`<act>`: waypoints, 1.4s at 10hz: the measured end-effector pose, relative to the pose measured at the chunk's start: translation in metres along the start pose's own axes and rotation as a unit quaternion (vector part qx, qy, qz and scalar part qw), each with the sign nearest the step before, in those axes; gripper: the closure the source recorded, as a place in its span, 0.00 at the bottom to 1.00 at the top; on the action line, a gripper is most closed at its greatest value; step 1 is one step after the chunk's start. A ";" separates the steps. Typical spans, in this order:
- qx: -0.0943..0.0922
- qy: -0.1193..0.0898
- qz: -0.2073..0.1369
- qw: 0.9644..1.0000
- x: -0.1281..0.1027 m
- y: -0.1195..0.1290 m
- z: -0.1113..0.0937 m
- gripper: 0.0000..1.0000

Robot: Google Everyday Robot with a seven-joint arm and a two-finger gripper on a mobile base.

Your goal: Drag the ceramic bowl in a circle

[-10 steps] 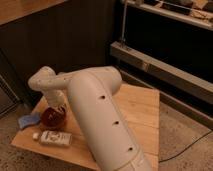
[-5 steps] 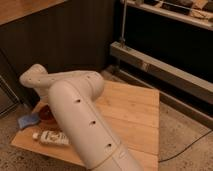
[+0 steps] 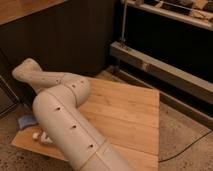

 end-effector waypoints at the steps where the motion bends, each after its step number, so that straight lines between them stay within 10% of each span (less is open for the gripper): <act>1: 0.006 -0.005 0.006 1.000 -0.006 -0.007 -0.005 1.00; 8: 0.047 -0.044 0.027 0.998 -0.045 -0.029 -0.051 1.00; 14: 0.080 0.028 0.100 0.991 0.008 -0.116 0.011 1.00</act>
